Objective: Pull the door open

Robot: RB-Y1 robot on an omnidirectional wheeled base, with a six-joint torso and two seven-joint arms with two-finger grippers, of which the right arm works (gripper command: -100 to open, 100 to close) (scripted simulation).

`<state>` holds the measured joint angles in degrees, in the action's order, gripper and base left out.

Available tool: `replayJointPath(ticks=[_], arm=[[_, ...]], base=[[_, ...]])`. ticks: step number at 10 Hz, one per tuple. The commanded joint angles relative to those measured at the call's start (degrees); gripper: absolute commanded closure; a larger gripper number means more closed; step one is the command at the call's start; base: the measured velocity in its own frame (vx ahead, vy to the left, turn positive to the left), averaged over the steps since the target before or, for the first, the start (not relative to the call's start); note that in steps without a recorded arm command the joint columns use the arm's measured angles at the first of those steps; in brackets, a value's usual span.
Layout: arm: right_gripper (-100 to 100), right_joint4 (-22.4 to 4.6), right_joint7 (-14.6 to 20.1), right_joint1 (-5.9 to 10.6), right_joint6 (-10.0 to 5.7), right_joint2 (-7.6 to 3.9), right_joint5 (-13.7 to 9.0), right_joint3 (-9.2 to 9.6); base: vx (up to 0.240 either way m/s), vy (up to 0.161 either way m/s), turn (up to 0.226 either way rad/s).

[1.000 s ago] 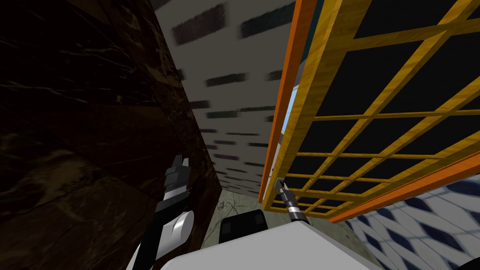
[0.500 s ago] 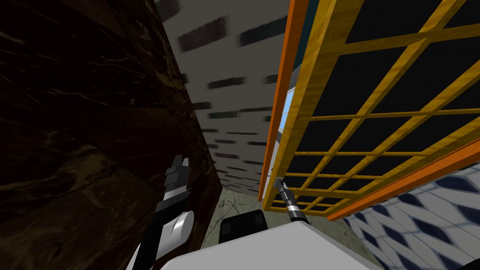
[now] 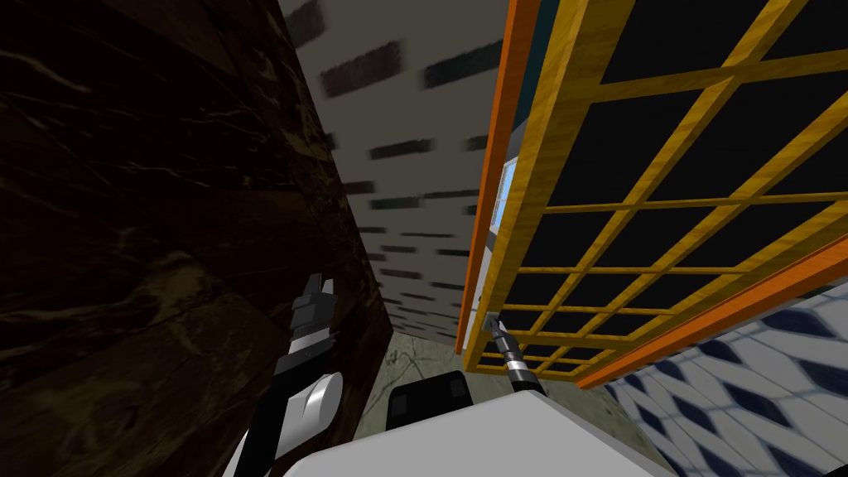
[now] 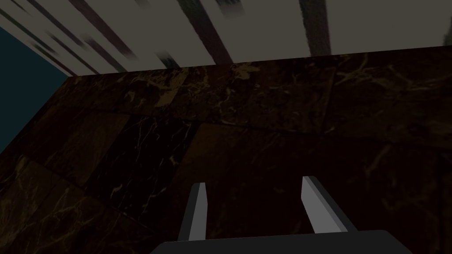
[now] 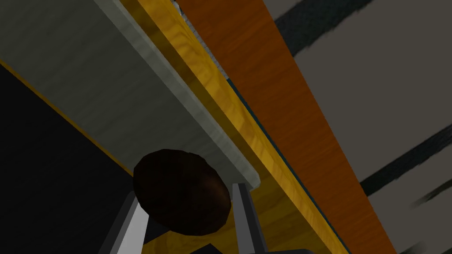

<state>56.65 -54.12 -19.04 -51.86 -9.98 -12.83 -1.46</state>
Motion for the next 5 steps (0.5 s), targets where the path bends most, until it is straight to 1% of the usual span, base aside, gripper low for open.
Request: replayJointPath(ticks=[1, 2, 3, 4, 5], arm=[[100, 0.7, 2.9, -0.15, 0.95, 0.49, -0.4, 1.46], [100, 0.6, 4.3, 0.12, 0.93, 0.34, -1.0, 1.88], [100, 0.6, 5.2, 0.12, 0.93, 0.34, -1.0, 1.88], [100, 0.4, 6.9, 0.38, 0.91, 0.19, -1.6, 2.30], [100, 0.4, 7.4, 0.38, 0.91, 0.19, -1.6, 2.30]], base=[[-0.036, 0.001, 0.003], [-0.044, 0.000, 0.018], [-0.031, 0.000, 0.000], [-0.035, 0.011, 0.012], [-0.032, 0.000, 0.022]])
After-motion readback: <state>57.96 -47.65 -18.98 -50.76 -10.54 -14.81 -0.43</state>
